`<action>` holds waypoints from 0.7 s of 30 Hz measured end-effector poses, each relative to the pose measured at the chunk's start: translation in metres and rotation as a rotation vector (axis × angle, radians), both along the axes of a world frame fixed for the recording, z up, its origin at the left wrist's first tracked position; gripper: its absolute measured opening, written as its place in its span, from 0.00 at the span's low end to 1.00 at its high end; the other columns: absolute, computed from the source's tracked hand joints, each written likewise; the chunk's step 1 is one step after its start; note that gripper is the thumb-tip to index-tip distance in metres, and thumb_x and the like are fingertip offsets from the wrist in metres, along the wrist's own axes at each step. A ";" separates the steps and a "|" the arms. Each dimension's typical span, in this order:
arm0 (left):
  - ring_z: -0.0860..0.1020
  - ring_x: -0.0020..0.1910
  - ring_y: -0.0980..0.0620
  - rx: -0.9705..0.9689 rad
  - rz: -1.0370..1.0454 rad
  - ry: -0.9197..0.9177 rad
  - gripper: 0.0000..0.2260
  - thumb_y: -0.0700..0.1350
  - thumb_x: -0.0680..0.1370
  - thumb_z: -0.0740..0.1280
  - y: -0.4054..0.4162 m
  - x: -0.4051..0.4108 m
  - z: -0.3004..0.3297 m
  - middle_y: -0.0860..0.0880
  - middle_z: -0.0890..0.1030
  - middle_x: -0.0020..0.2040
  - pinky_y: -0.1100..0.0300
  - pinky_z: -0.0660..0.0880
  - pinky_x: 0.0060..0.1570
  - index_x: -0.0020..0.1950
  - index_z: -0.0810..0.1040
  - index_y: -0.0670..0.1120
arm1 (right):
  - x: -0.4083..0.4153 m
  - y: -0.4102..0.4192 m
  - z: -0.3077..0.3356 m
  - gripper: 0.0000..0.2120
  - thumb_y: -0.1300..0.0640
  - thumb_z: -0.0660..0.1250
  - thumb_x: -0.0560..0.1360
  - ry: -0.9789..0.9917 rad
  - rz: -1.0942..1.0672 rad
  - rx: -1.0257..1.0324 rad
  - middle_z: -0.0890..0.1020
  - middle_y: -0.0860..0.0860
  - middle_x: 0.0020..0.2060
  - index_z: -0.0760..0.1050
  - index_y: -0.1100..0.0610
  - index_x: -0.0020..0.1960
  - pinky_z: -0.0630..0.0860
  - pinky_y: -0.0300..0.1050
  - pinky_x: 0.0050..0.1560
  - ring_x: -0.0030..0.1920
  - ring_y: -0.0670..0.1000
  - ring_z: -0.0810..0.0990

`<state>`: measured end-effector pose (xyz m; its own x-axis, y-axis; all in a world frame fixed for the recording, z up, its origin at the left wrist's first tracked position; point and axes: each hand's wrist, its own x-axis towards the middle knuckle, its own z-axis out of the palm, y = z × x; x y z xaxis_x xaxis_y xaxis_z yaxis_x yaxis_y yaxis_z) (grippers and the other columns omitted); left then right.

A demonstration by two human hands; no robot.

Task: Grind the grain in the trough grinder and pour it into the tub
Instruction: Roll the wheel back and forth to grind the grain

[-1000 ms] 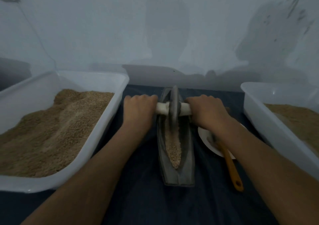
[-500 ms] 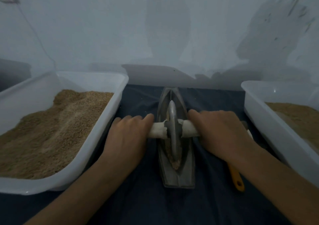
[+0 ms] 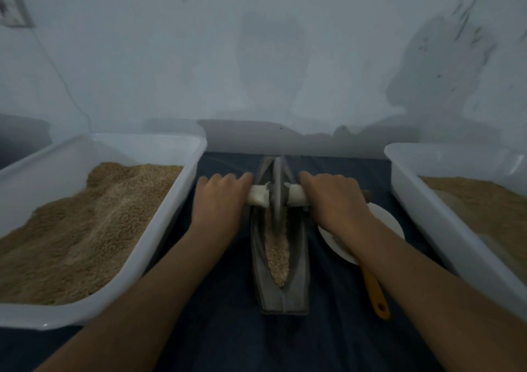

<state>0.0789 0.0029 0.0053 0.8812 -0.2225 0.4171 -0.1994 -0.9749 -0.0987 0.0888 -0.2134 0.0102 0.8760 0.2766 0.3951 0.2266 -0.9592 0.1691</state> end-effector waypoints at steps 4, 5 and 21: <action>0.78 0.49 0.48 -0.012 -0.068 0.018 0.13 0.49 0.75 0.72 0.019 -0.038 -0.008 0.53 0.79 0.48 0.52 0.71 0.46 0.54 0.70 0.56 | -0.037 -0.005 0.005 0.18 0.55 0.75 0.68 -0.109 0.156 -0.143 0.80 0.50 0.37 0.69 0.50 0.50 0.57 0.46 0.33 0.33 0.55 0.78; 0.78 0.47 0.48 -0.010 -0.077 0.006 0.13 0.48 0.74 0.73 0.021 -0.045 -0.010 0.54 0.79 0.47 0.52 0.72 0.45 0.54 0.71 0.56 | -0.045 -0.005 0.005 0.20 0.56 0.79 0.63 -0.144 0.166 -0.157 0.79 0.50 0.33 0.70 0.52 0.47 0.54 0.44 0.31 0.29 0.55 0.76; 0.79 0.48 0.45 -0.024 0.003 -0.045 0.11 0.44 0.77 0.70 -0.001 0.013 -0.002 0.50 0.80 0.49 0.53 0.65 0.44 0.53 0.70 0.52 | 0.017 0.001 0.003 0.15 0.51 0.72 0.74 0.034 -0.019 -0.004 0.81 0.52 0.46 0.69 0.49 0.56 0.66 0.50 0.40 0.44 0.57 0.79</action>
